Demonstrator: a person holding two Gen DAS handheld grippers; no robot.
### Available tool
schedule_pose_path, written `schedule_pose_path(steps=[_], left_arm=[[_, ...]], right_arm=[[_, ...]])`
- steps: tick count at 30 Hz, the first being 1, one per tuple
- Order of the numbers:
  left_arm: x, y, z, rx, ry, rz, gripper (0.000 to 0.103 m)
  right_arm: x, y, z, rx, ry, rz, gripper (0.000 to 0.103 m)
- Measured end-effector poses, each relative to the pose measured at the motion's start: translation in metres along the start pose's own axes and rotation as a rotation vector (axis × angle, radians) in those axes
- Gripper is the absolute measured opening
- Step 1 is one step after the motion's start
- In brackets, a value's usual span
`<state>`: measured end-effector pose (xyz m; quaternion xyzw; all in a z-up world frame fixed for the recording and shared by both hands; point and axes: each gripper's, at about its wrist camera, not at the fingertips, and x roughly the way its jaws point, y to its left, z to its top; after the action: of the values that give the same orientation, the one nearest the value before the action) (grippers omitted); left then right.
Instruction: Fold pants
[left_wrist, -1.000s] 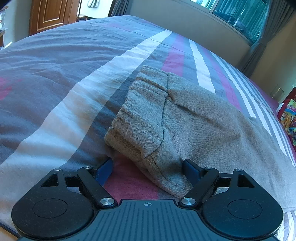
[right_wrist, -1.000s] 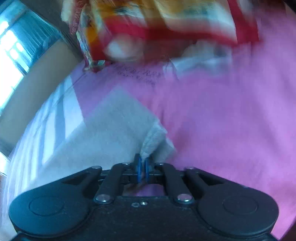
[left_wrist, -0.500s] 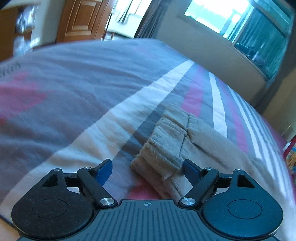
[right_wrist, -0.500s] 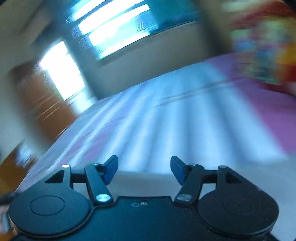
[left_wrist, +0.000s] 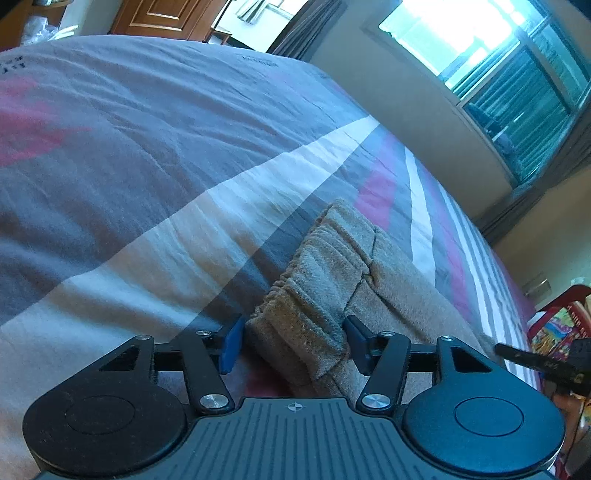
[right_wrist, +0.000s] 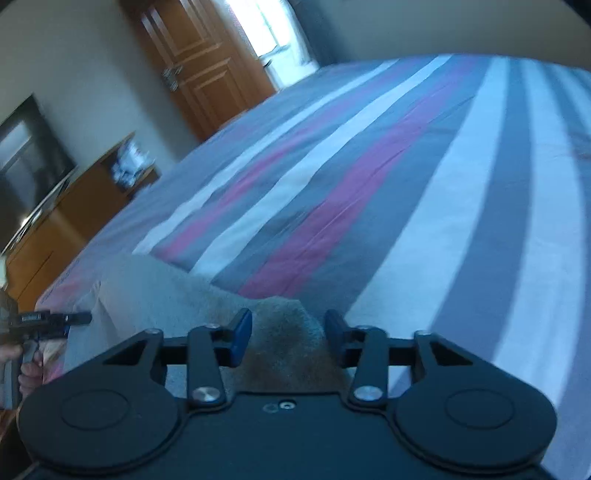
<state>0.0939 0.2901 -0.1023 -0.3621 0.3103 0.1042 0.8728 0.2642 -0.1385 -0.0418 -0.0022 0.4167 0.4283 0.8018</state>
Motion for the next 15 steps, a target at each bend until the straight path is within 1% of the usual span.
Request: schedule_pose_path(steps=[1,2,4,5,7,8,9,11,12,13,14,15], left_arm=[[0.000,0.001,0.000,-0.004,-0.003,-0.004,0.055],[-0.001,0.001,0.000,-0.003,-0.007,-0.008,0.055],[-0.002,0.001,0.000,0.014,-0.018,-0.012,0.054],[-0.001,0.001,0.000,0.018,-0.020,-0.015,0.054],[0.001,0.003,0.001,0.003,-0.018,-0.024,0.054],[0.000,0.003,0.001,0.003,-0.017,-0.024,0.054],[-0.001,0.003,0.001,0.007,-0.016,-0.020,0.054],[-0.002,0.000,0.001,0.016,-0.018,-0.009,0.054],[-0.005,-0.001,0.000,0.022,-0.025,-0.003,0.053],[-0.007,-0.003,0.000,0.028,-0.043,-0.001,0.043],[-0.012,-0.005,0.000,0.031,-0.064,-0.003,0.039],[-0.018,-0.005,0.003,0.019,-0.089,-0.005,0.029]], right_arm=[[-0.003,0.010,-0.001,-0.019,0.014,0.005,0.023],[-0.003,0.014,0.001,-0.031,0.022,0.033,0.016],[-0.009,0.020,0.000,-0.045,0.035,0.106,0.015],[-0.010,0.020,0.002,-0.050,0.046,0.123,0.015],[-0.003,0.015,0.007,-0.042,0.074,0.110,0.018],[0.002,0.012,0.010,-0.029,0.080,0.099,0.027],[0.007,0.009,0.012,-0.008,0.088,0.087,0.031],[0.023,0.002,0.011,0.048,0.111,0.106,0.029],[0.025,0.001,0.010,0.070,0.110,0.139,0.021],[0.025,0.003,0.008,0.061,0.108,0.150,0.015],[0.023,0.010,0.006,0.018,0.101,0.135,0.008],[0.018,0.020,0.006,-0.037,0.071,0.098,0.006]])
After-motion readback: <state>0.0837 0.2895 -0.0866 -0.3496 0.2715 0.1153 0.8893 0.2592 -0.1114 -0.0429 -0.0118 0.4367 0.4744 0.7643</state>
